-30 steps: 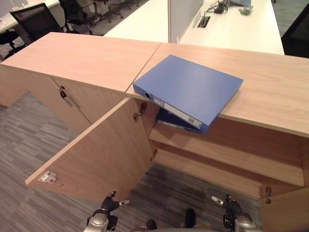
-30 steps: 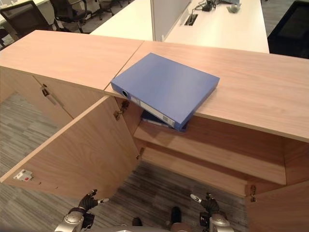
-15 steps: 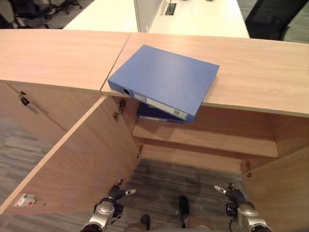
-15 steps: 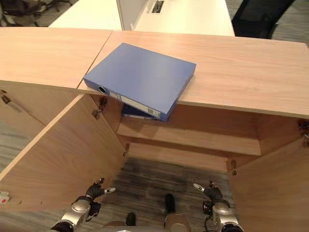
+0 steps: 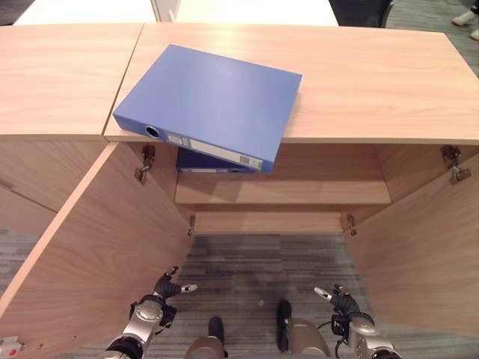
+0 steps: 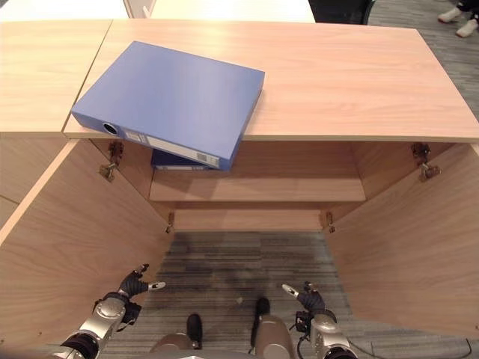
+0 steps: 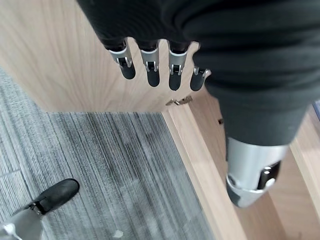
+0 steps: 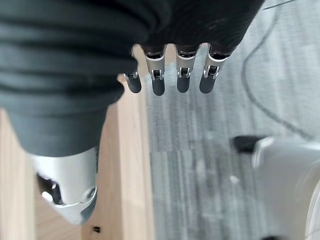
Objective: Put the empty folder in the office cabinet
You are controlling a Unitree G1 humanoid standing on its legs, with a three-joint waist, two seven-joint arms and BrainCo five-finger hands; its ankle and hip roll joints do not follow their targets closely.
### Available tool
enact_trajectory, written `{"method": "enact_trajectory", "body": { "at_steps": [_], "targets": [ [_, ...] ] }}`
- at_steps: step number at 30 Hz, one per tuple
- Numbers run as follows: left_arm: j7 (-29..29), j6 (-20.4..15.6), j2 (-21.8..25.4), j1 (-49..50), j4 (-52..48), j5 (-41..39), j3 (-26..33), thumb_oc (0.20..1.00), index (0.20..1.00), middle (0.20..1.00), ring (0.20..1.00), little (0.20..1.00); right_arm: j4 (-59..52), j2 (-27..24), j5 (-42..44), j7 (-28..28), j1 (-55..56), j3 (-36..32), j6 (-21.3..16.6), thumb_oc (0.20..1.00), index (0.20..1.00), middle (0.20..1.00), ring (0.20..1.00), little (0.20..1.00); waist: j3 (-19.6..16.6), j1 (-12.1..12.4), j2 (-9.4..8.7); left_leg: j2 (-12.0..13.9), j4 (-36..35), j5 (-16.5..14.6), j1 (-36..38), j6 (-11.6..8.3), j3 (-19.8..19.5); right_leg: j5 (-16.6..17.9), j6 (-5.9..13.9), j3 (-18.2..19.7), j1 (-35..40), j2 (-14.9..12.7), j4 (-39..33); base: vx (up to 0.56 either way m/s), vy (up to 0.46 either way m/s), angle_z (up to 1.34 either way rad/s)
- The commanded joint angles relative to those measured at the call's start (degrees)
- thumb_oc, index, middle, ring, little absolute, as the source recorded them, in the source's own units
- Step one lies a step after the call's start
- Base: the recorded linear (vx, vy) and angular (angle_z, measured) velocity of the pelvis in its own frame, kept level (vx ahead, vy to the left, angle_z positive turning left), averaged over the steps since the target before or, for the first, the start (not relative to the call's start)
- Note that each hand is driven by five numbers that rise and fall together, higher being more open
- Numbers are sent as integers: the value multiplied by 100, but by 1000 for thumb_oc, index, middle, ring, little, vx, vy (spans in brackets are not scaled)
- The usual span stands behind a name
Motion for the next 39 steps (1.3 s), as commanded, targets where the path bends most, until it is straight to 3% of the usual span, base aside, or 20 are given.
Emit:
{"method": "enact_trajectory", "body": {
  "at_steps": [1, 10, 25, 32, 39],
  "targets": [
    [-19, -179, -59, -38, 92, 96, 87, 1000, 1000, 1000, 1000, 1000, -36, -159, -90, -1, 20, 4, -132, 1000, 1000, 1000, 1000, 1000, -333, -40, -66, -221, 30, 159, -651, -372, -172, 238, 388, 216, 547, -82, -642, 87, -26, -14],
    [-16, -153, -238, 98, 305, 198, 44, 1000, 1000, 1000, 1000, 1000, 147, -247, -154, 37, 261, -57, -81, 1000, 1000, 1000, 1000, 1000, -352, -238, 33, -95, -197, 200, -112, -457, -180, 149, 267, 181, 815, 142, -807, 26, -25, -12],
    [8, -160, -347, 152, 453, 246, 18, 1000, 1000, 1000, 1000, 1000, 385, -197, -162, 18, 357, -13, -109, 1000, 1000, 1000, 1000, 1000, -445, -249, 59, -9, -292, 244, 85, -525, -179, 115, 221, 115, 1058, 240, -942, 4, 5, 3],
    [180, -226, -104, 151, -262, 531, -52, 1000, 1000, 1000, 1000, 1000, 244, -201, -185, -7, 416, -35, -110, 1000, 1000, 1000, 1000, 1000, -448, -204, 39, -24, -292, 246, 81, -521, -253, 75, 215, 121, 1067, 262, -884, -2, 9, 4],
    [799, -450, 483, 367, -2045, 1568, -20, 1000, 1000, 1000, 1000, 1000, -125, -161, -237, -197, 549, -151, -298, 1000, 1000, 1000, 1000, 1000, -401, -101, -20, -34, -292, 249, 40, -526, -337, 10, 232, 81, 1028, 241, -737, -1, -9, 5]
  ]
}}
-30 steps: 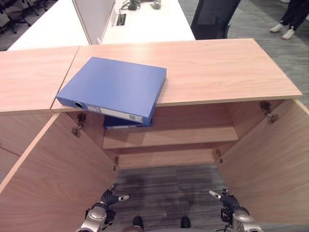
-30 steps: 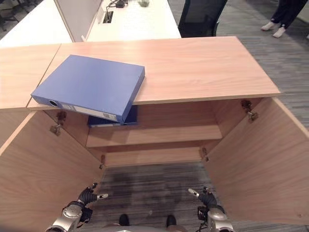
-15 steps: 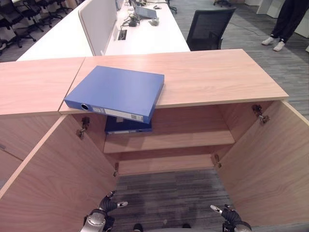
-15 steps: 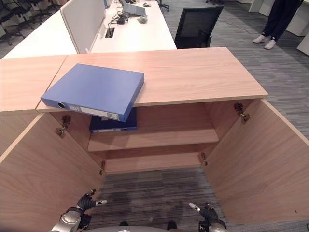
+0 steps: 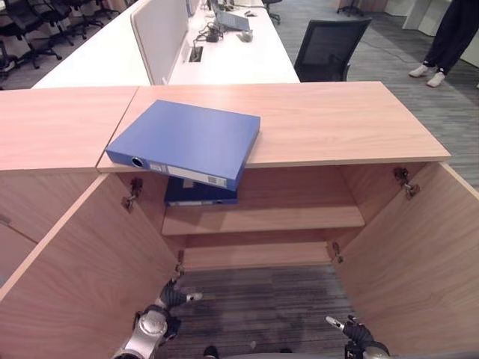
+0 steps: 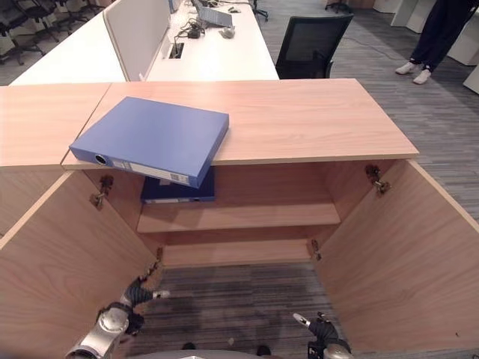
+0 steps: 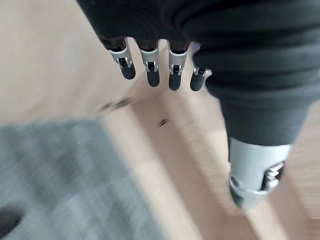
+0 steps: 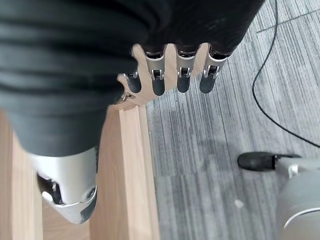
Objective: Put the empty folder in the office cabinet
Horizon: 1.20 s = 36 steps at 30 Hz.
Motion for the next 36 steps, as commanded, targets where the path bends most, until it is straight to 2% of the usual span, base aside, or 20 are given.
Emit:
{"method": "enact_trajectory", "body": {
  "at_steps": [1, 3, 4, 5, 6, 7, 8, 12, 13, 15, 19, 26, 31, 36],
  "targets": [
    [394, -395, 299, -166, -441, 594, 71, 1000, 1000, 1000, 1000, 1000, -235, 18, -219, -177, -141, -120, -342, 1000, 1000, 1000, 1000, 1000, 127, 129, -75, -108, 18, -226, 0, -160, -40, -480, 521, 113, -47, -98, 512, 4, -32, 3],
    [485, -555, 324, 9, -1318, 572, 240, 1000, 1000, 1000, 1000, 1000, -245, 31, -280, -215, -76, -142, -346, 1000, 1000, 1000, 1000, 1000, 135, 170, -90, -105, 18, -224, -16, -169, -69, -494, 517, 80, -54, -99, 528, 3, -23, 6],
    [473, -541, 332, 34, -1351, 572, 253, 1000, 1000, 1000, 1000, 1000, -245, 34, -282, -214, -73, -138, -346, 1000, 1000, 1000, 1000, 1000, 132, 166, -93, -105, 18, -225, -14, -169, -70, -495, 517, 79, -53, -99, 530, 10, -20, 11],
    [588, -654, 477, 84, -2024, 729, 375, 1000, 1000, 1000, 1000, 1000, -246, 52, -306, -222, -38, -133, -346, 1000, 1000, 1000, 1000, 1000, 139, 208, -101, -94, 18, -231, -23, -182, -85, -499, 518, 53, -47, -99, 516, 9, -17, 12],
    [575, -636, 487, 113, -2065, 731, 392, 1000, 1000, 1000, 1000, 1000, -245, 58, -308, -223, -36, -127, -347, 1000, 1000, 1000, 1000, 1000, 137, 203, -107, -94, 18, -232, -20, -182, -85, -499, 518, 53, -44, -99, 514, -32, -31, 10],
    [688, -706, 581, 157, -2443, 880, 503, 1000, 1000, 1000, 1000, 1000, -246, 84, -304, -222, -20, -120, -348, 1000, 1000, 1000, 1000, 1000, 154, 225, -108, -85, 18, -160, -63, -184, -84, -440, 506, 43, -77, -93, 512, 13, -29, 7],
    [855, -753, 606, 209, -2836, 919, 679, 1000, 1000, 1000, 1000, 1000, -198, 109, -315, -270, -16, -83, -355, 1000, 1000, 1000, 1000, 1000, 144, 252, -125, -89, 18, -238, -28, -196, -101, -502, 517, 18, -21, -98, 489, 13, -40, 7],
    [1152, -766, 645, 242, -3277, 1050, 937, 1000, 1000, 1000, 1000, 1000, -59, 150, -321, -334, -51, -27, -340, 1000, 1000, 1000, 1000, 1000, 149, 279, -142, -81, 18, -248, -21, -208, -119, -508, 506, -13, 9, -90, 474, 23, -32, 5],
    [1380, -791, 747, 195, -3458, 1319, 1033, 1000, 1000, 1000, 1000, 1000, -30, 167, -303, -371, -70, -8, -357, 1000, 1000, 1000, 1000, 1000, 153, 307, -143, -73, 18, -250, -16, -216, -127, -521, 501, -23, 21, -81, 486, -35, -37, 3],
    [1562, -773, 817, 202, -3597, 1533, 1138, 1000, 1000, 1000, 1000, 1000, -32, 171, -299, -393, -72, -1, -374, 1000, 1000, 1000, 1000, 1000, 168, 320, -143, -66, 18, -167, -44, -216, -121, -462, 487, -33, -11, -68, 506, -12, -34, 3],
    [1918, -719, 988, 152, -3677, 2009, 1246, 1000, 1000, 1000, 1000, 1000, 40, 190, -310, -433, -72, 24, -387, 1000, 1000, 1000, 1000, 1000, 152, 335, -135, -67, 18, -250, 17, -236, -137, -538, 500, -70, 53, -66, 515, 52, -32, 4],
    [2695, -273, 1675, -356, -3507, 3347, 1241, 1000, 1000, 1000, 1000, 1000, 139, 172, -362, -379, -73, 135, -418, 1000, 1000, 1000, 1000, 1000, 257, 299, -20, -29, 32, -235, 7, -256, -125, -643, 520, -96, -183, -85, 882, 25, -35, 0],
    [3038, -11, 1864, -861, -3338, 3676, 1116, 1000, 1000, 1000, 1000, 1000, 216, 155, -407, -424, -206, 206, -438, 1000, 1000, 1000, 1000, 1000, 397, 280, 47, -17, 107, -171, -193, -227, -118, -752, 494, -50, -600, -63, 1304, -54, -7, -2],
    [3184, 152, 1919, -1283, -3241, 3916, 887, 1000, 1000, 1000, 1000, 1000, 247, 149, -439, -495, -315, 243, -475, 1000, 1000, 1000, 1000, 1000, 393, 235, 77, 28, 107, -129, -277, -248, -126, -780, 480, -63, -734, -28, 1353, -8, -13, -3]
  ]
}}
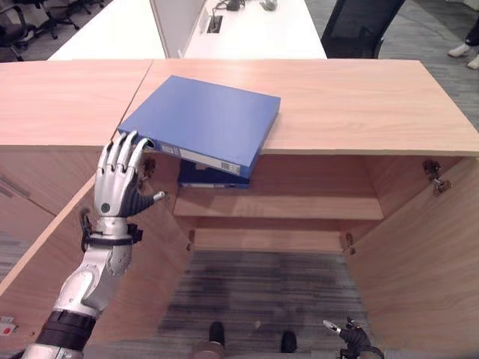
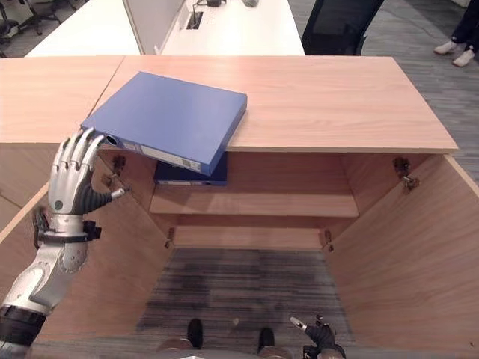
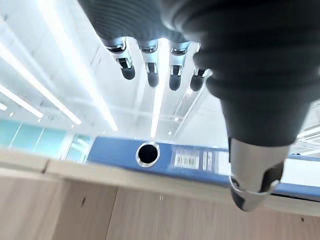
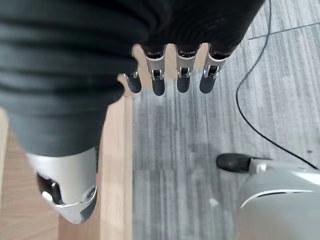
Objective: Put the empty folder in the office cabinet
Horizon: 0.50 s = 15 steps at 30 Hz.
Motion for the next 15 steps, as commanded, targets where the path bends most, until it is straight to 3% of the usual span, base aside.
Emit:
{"method": "enact_trajectory", "body": {
  "at_steps": [1, 15],
  "targets": [
    [269, 52, 266, -573, 24, 238, -202, 1000, 1000, 1000, 1000, 1000, 2, -43, -206, -146, -343, 129, -229, 1000, 1000, 1000, 1000, 1000, 105, 65, -84, 12, 102, -290, 137, -244, 39, -738, 459, 90, -313, -28, 1170, 0, 0, 0],
    [308, 396, 320, -1627, 730, 407, -978, 1000, 1000, 1000, 1000, 1000, 84, -72, -196, -283, -756, 263, -271, 1000, 1000, 1000, 1000, 1000, 498, -41, -36, 67, 841, -456, -451, -162, -39, -924, 367, 176, -1041, -41, 1989, -45, -6, 0]
  ]
}}
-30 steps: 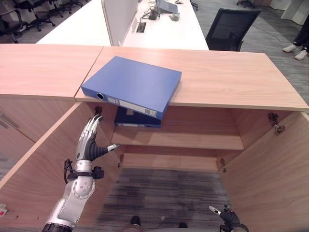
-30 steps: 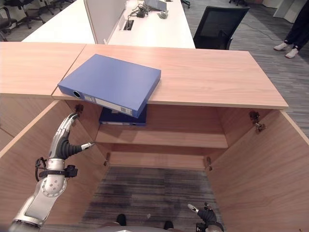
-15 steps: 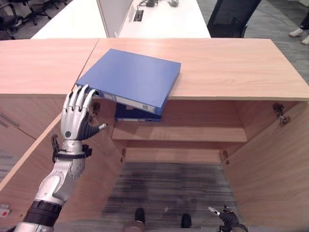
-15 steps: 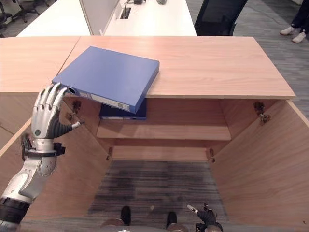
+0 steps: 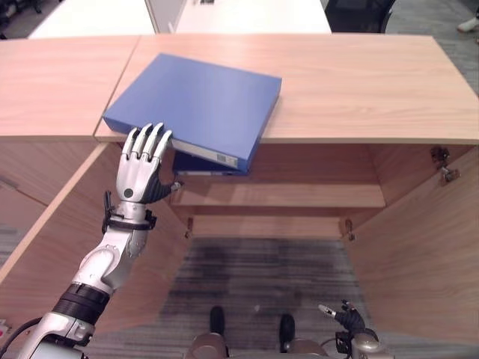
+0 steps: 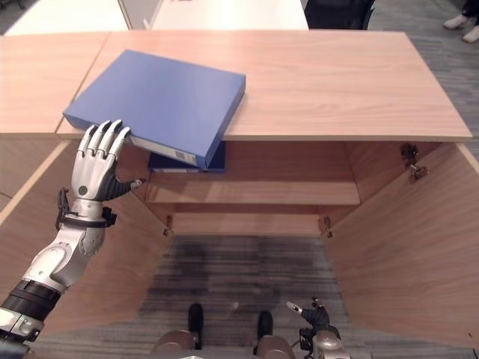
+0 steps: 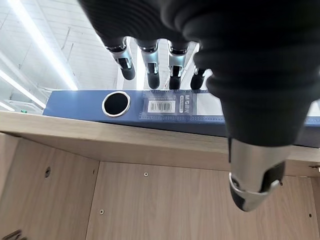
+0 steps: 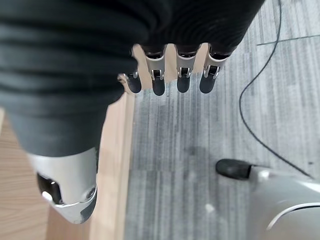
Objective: Put the empty folder in the office cabinet
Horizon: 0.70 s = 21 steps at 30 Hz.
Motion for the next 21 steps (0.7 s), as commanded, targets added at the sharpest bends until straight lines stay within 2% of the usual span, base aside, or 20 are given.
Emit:
{"method": "enact_trajectory", "body": {
  "at_steps": [1, 9, 21],
  "targets": [
    [158, 111, 135, -374, 148, 189, 52, 1000, 1000, 1000, 1000, 1000, -111, -65, -5, -124, -145, 124, -176, 1000, 1000, 1000, 1000, 1000, 14, -47, 7, 63, 743, -505, -101, -166, -56, -741, 385, 140, -423, -24, 1382, -70, -10, 0],
    [244, 191, 222, -708, 148, 331, -171, 1000, 1000, 1000, 1000, 1000, 25, -23, 46, -192, -295, 147, -200, 1000, 1000, 1000, 1000, 1000, 139, -68, 16, 73, 1313, -633, -662, -155, -190, -861, 322, 125, -788, -63, 1822, -47, -17, 7],
    [319, 142, 386, -879, -382, 489, -54, 1000, 1000, 1000, 1000, 1000, 134, 18, 4, -229, -338, 145, -211, 1000, 1000, 1000, 1000, 1000, 191, -45, 29, 63, 1682, -812, -820, -149, -269, -1024, 267, 151, -849, -90, 2093, -3, -2, 2]
  ]
}}
